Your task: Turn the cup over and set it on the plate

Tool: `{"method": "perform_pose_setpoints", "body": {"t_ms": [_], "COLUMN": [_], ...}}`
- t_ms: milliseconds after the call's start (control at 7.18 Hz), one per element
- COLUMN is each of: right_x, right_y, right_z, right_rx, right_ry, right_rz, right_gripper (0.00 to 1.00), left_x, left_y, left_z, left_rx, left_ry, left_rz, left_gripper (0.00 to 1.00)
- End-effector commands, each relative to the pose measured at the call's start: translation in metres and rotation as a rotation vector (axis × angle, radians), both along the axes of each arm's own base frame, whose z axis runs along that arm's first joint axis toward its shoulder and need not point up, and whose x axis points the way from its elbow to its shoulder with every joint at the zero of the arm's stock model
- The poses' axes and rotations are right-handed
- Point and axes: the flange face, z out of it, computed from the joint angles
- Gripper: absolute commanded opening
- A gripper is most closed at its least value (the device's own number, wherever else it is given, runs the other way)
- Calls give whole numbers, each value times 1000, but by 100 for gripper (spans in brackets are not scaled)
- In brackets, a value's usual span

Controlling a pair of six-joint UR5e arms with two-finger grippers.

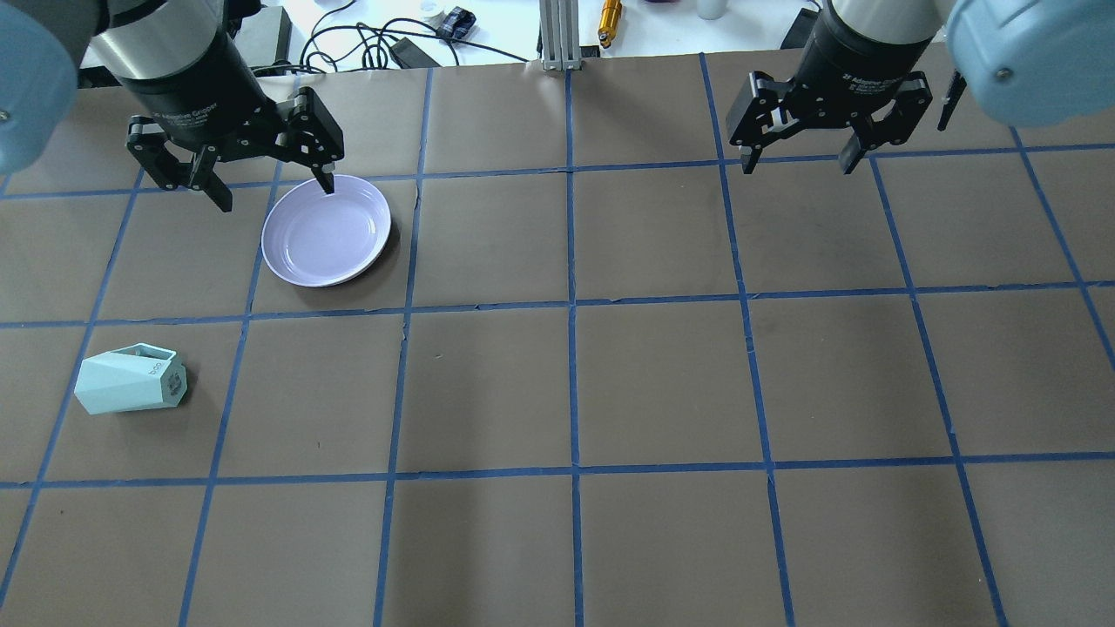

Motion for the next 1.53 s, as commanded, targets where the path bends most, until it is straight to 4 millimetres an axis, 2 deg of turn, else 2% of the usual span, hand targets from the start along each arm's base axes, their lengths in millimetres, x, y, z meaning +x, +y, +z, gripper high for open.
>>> {"method": "perform_pose_setpoints", "body": {"t_ms": [0, 975, 1114, 1253, 1392], "right_x": [0, 0, 0, 0, 0], "right_y": [0, 0, 0, 0, 0], "right_z": [0, 0, 0, 0, 0], "right_rx": [0, 0, 0, 0, 0], "right_ry": [-1, -1, 1, -1, 1], "right_rz": [0, -1, 0, 0, 0], "right_gripper": [100, 100, 100, 100, 100], "left_x": [0, 5, 14, 41, 87], "left_y": [0, -6, -8, -12, -17], "left_z": [0, -5, 0, -5, -7], "left_rx": [-2, 7, 1, 10, 11], "left_ry": [0, 1, 2, 43, 109], "left_rz": [-2, -20, -69, -34, 47], "left_gripper": [100, 100, 100, 100, 100]}}
